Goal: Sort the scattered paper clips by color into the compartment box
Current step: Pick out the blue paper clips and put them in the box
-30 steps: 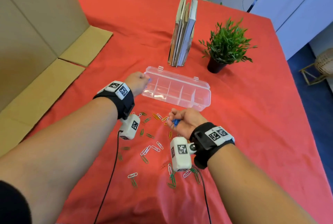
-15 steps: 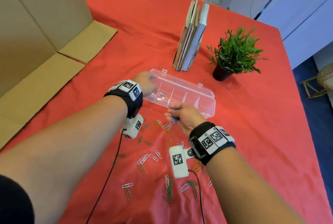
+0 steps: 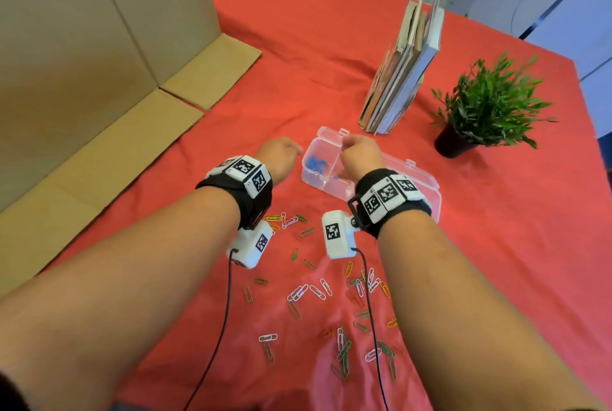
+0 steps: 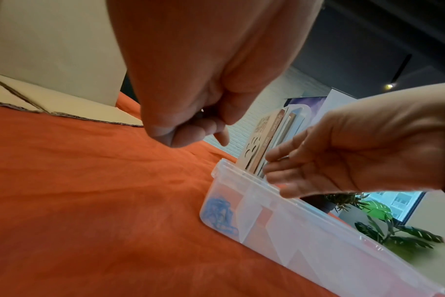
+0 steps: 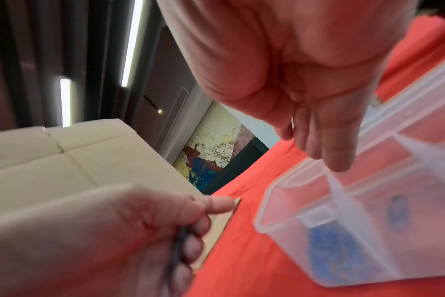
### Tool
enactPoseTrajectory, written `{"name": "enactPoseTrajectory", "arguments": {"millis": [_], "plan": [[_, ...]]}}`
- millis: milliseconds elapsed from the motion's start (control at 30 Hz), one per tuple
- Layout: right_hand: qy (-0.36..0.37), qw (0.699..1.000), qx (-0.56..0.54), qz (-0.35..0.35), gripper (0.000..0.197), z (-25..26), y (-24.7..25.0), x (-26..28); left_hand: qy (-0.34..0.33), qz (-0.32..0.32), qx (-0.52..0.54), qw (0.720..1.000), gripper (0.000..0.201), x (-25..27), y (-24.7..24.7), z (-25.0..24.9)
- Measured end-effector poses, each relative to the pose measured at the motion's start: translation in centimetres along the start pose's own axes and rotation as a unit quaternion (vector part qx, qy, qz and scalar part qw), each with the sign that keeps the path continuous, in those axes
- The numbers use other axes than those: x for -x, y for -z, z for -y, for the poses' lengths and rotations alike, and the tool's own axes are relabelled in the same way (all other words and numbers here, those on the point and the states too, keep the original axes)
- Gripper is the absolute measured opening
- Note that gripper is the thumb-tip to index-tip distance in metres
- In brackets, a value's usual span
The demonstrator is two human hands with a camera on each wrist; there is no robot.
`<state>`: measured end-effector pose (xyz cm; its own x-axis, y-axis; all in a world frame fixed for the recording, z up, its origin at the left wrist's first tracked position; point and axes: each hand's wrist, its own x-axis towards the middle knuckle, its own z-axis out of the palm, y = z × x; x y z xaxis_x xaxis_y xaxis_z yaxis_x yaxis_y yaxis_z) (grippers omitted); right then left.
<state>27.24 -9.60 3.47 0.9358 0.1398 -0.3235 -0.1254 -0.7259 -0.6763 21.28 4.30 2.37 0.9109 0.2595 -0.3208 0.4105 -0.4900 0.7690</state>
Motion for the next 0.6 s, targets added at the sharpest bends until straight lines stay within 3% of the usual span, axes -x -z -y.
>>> {"name": "enactPoseTrajectory", "arguments": {"millis": [100, 233, 300, 467, 600], "plan": [[0.004, 0.995, 0.102, -0.011, 0.041, -1.5, 0.3, 1.3, -0.039, -0.046, 0.008, 0.998, 0.030, -0.2, -0.8, 0.2], [0.009, 0.938, 0.341, 0.061, 0.044, -3.6, -0.1, 3.3, -0.095, -0.070, 0.006, 0.993, 0.017, -0.5, -2.0, -0.4], [0.020, 0.929, 0.361, 0.073, 0.042, -4.3, -0.2, 3.7, -0.102, -0.068, -0.009, 0.992, 0.015, -0.7, -2.7, -0.8], [0.069, 0.924, 0.369, 0.068, 0.044, -4.6, 0.5, 4.1, -0.097, -0.045, -0.102, 0.989, 0.031, -1.0, -4.0, -0.4], [0.098, 0.890, 0.424, 0.134, 0.045, -4.0, -0.3, 3.5, -0.081, 0.011, -0.097, 0.992, 0.055, 0.0, -3.5, 0.9]]}}
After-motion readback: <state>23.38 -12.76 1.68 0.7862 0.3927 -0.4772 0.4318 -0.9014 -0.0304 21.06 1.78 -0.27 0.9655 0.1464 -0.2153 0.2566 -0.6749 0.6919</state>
